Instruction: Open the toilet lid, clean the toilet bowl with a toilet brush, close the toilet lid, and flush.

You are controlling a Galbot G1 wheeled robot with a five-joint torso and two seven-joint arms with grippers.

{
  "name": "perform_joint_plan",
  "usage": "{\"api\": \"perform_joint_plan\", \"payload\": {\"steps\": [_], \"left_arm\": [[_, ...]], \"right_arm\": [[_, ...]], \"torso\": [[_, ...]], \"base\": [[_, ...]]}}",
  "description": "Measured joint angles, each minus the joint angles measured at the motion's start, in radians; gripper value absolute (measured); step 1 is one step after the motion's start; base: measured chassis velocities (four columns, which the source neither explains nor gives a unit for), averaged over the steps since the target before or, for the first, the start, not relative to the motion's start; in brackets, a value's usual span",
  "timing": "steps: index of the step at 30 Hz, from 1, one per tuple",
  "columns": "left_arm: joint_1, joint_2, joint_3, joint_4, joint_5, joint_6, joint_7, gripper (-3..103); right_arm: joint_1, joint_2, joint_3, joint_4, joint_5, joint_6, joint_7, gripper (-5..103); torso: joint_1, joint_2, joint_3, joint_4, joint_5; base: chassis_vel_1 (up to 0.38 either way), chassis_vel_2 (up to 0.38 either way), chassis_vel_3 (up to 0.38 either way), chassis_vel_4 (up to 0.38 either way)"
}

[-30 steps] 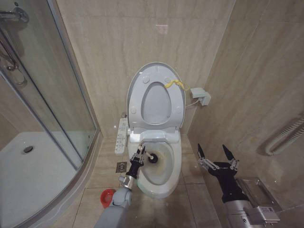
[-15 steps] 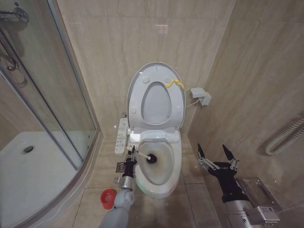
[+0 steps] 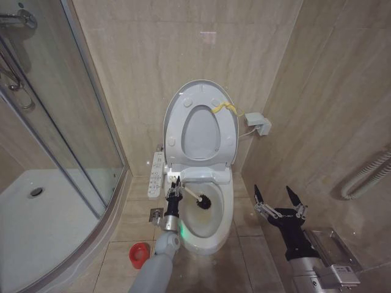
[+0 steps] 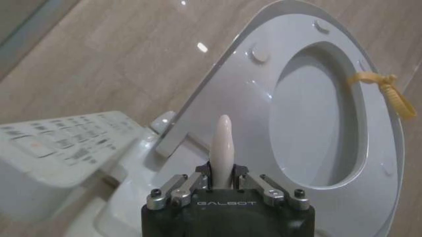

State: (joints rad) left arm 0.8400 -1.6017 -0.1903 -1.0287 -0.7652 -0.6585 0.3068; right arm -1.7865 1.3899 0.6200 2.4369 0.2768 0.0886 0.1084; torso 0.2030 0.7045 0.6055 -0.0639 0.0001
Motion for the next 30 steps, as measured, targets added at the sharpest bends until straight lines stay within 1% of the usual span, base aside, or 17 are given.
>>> {"api": "perform_joint_plan", "payload": {"steps": [3, 6, 7, 9, 11, 12, 14, 15, 16, 18, 19, 21, 23, 24, 27, 28, 30], "left_arm": [[-0.020, -0.005, 0.003, 0.016, -0.007, 0.000, 0.020, 21], [-0.060, -0.006, 0.024, 0.066, -0.015, 0.000, 0.068, 21], [-0.060, -0.006, 0.024, 0.066, -0.015, 0.000, 0.068, 21], [-0.085, -0.007, 0.025, 0.118, -0.008, -0.009, 0.105, 21], [-0.106, -0.008, 0.010, 0.175, 0.037, -0.030, 0.135, 21], [-0.106, -0.008, 0.010, 0.175, 0.037, -0.030, 0.135, 21], [-0.114, -0.007, -0.018, 0.232, 0.110, -0.064, 0.170, 21], [-0.108, -0.007, -0.022, 0.243, 0.141, -0.074, 0.185, 21], [-0.108, -0.007, -0.022, 0.243, 0.141, -0.074, 0.185, 21], [-0.075, -0.006, -0.010, 0.230, 0.180, -0.079, 0.196, 21], [-0.060, -0.003, -0.002, 0.217, 0.192, -0.080, 0.196, 21], [-0.047, 0.002, 0.004, 0.203, 0.203, -0.078, 0.192, 21], [-0.007, 0.041, 0.034, 0.145, 0.246, -0.060, 0.160, 21], [-0.007, 0.041, 0.034, 0.145, 0.246, -0.060, 0.160, 21], [0.045, 0.100, 0.066, 0.060, 0.262, -0.014, 0.093, 21], [0.045, 0.100, 0.066, 0.060, 0.262, -0.014, 0.093, 21], [0.090, 0.142, 0.092, -0.022, 0.207, 0.038, 0.025, 21]], "right_arm": [[0.000, 0.000, 0.000, 0.000, 0.000, 0.000, 0.000, 100], [0.000, 0.000, 0.000, 0.000, 0.000, 0.000, 0.000, 100], [0.000, 0.000, 0.000, 0.000, 0.000, 0.000, 0.000, 100], [0.000, 0.000, 0.000, 0.000, 0.000, 0.000, 0.000, 100], [0.000, 0.000, 0.000, 0.000, 0.000, 0.000, 0.000, 100], [0.000, 0.000, 0.000, 0.000, 0.000, 0.000, 0.000, 100], [0.000, 0.000, 0.000, 0.000, 0.000, 0.000, 0.000, 100], [0.000, 0.000, 0.000, 0.000, 0.000, 0.000, 0.000, 100], [0.000, 0.000, 0.000, 0.000, 0.000, 0.000, 0.000, 100], [0.000, 0.000, 0.000, 0.000, 0.000, 0.000, 0.000, 100], [0.000, 0.000, 0.000, 0.000, 0.000, 0.000, 0.000, 100], [0.000, 0.000, 0.000, 0.000, 0.000, 0.000, 0.000, 100], [0.000, 0.000, 0.000, 0.000, 0.000, 0.000, 0.000, 100], [0.000, 0.000, 0.000, 0.000, 0.000, 0.000, 0.000, 100], [0.000, 0.000, 0.000, 0.000, 0.000, 0.000, 0.000, 100], [0.000, 0.000, 0.000, 0.000, 0.000, 0.000, 0.000, 100], [0.000, 0.000, 0.000, 0.000, 0.000, 0.000, 0.000, 100]], "torso": [[0.000, 0.000, 0.000, -0.0001, 0.0000], [0.000, 0.000, 0.000, -0.0002, 0.0000], [0.000, 0.000, 0.000, -0.0002, 0.0000], [0.000, 0.000, 0.000, -0.0003, -0.0001], [0.000, 0.000, 0.000, -0.0004, -0.0003], [0.000, 0.000, 0.000, -0.0004, -0.0003], [0.000, 0.000, 0.000, 0.0001, -0.0001], [0.000, 0.000, 0.000, 0.0004, 0.0001], [0.000, 0.000, 0.000, 0.0004, 0.0001], [0.000, 0.000, 0.000, 0.0005, 0.0001], [0.000, 0.000, 0.000, 0.0000, -0.0008], [0.000, 0.000, 0.000, -0.0002, -0.0005], [0.000, 0.000, 0.000, -0.0002, -0.0001], [0.000, 0.000, 0.000, -0.0002, -0.0001], [0.000, 0.000, 0.000, -0.0002, -0.0002], [0.000, 0.000, 0.000, -0.0002, -0.0002], [0.000, 0.000, 0.000, -0.0002, -0.0004]], "base": [[0.000, 0.000, 0.000, 0.000], [0.000, 0.000, 0.000, 0.000], [0.000, 0.000, 0.000, 0.000], [0.000, 0.000, 0.000, 0.000], [0.000, 0.000, 0.000, 0.000], [0.000, 0.000, 0.000, 0.000], [0.000, 0.000, 0.000, 0.000], [0.000, 0.000, 0.000, 0.000], [0.000, 0.000, 0.000, 0.000], [0.000, 0.000, 0.000, 0.000], [0.000, 0.000, 0.000, 0.000], [0.000, 0.000, 0.000, 0.000], [0.000, 0.000, 0.000, 0.000], [0.000, 0.000, 0.000, 0.000], [0.000, 0.000, 0.000, 0.000], [0.000, 0.000, 0.000, 0.000], [0.000, 0.000, 0.000, 0.000]]}}
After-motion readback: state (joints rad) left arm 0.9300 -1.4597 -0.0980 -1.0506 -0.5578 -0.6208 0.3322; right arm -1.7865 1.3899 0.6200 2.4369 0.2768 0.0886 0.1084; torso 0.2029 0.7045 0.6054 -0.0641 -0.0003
